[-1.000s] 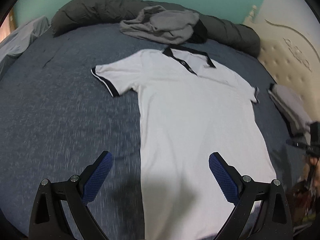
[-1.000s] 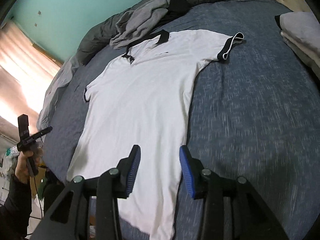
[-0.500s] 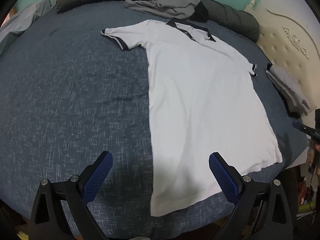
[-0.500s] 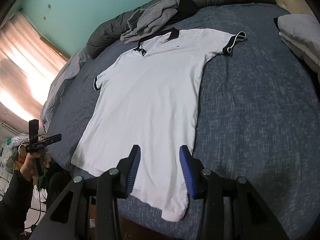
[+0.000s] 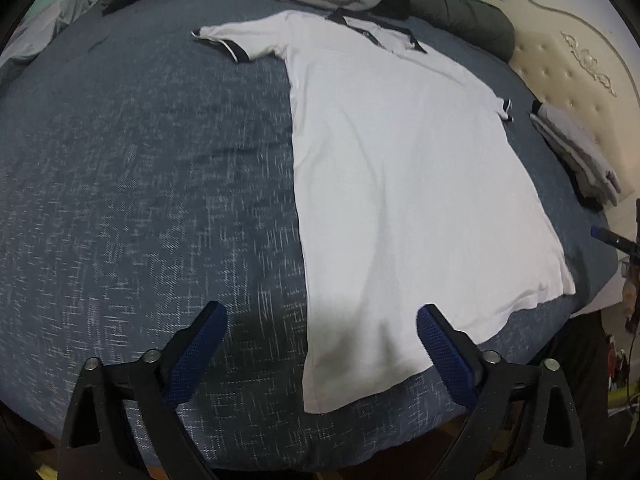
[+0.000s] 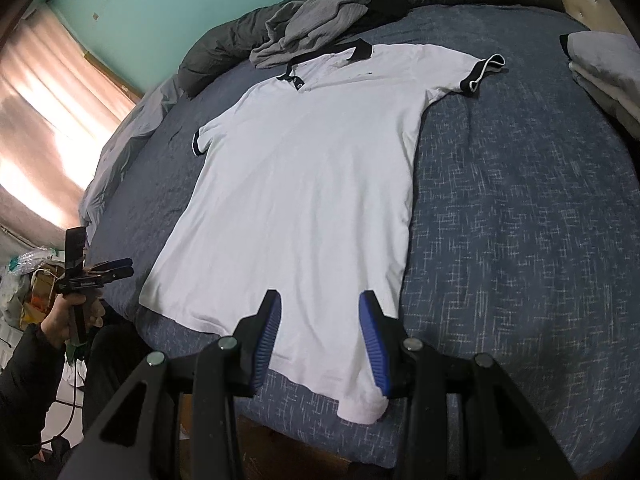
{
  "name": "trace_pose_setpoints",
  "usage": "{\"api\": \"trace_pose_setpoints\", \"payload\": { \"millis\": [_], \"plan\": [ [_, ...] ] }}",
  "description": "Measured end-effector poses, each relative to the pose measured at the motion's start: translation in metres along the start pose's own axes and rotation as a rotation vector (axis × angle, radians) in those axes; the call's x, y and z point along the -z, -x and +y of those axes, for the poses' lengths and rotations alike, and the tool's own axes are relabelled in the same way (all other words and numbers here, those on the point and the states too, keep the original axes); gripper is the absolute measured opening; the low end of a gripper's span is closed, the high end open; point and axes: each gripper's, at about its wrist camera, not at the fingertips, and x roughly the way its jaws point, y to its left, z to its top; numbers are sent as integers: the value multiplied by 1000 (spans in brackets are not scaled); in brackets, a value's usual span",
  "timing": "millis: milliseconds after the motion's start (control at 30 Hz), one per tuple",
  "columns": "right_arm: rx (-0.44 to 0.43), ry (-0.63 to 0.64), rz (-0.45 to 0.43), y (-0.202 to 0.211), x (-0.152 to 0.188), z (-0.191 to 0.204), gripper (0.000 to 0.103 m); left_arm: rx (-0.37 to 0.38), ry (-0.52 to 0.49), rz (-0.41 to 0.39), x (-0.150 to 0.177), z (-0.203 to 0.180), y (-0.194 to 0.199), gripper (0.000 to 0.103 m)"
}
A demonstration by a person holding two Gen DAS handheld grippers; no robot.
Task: Fold clothes
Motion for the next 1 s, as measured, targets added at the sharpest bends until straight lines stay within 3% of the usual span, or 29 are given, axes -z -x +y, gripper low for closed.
{"api": "trace_pose_setpoints", "payload": {
  "millis": [67, 167, 333, 433, 633, 700, 767, 1000],
  "plan": [
    [0, 1, 2, 0, 1, 1, 41, 7, -3, 10, 1, 0, -5, 89],
    [2, -2, 3, -1, 3, 0, 41, 14, -24, 35, 3, -4, -14, 72],
    [3, -5, 12, -3, 6, -1, 41, 0, -52, 60, 6, -10, -27, 66],
    [2, -5, 13, -3, 6, -1, 41, 4, -63, 80, 6, -12, -33, 46],
    [16, -17, 21, -3, 6, -7, 41, 5, -76, 118, 8, -11, -40, 35],
    [32, -23, 27, -3, 7, -11, 41, 21, -70, 123, 9, -9, -38, 26],
    [46, -41, 33, -2, 9, -18, 41, 34, -73, 122, 9, -7, -36, 10],
    [101, -70, 111, -15, 19, -33, 41, 49, -114, 95, 11, -12, -20, 5]
  ]
}}
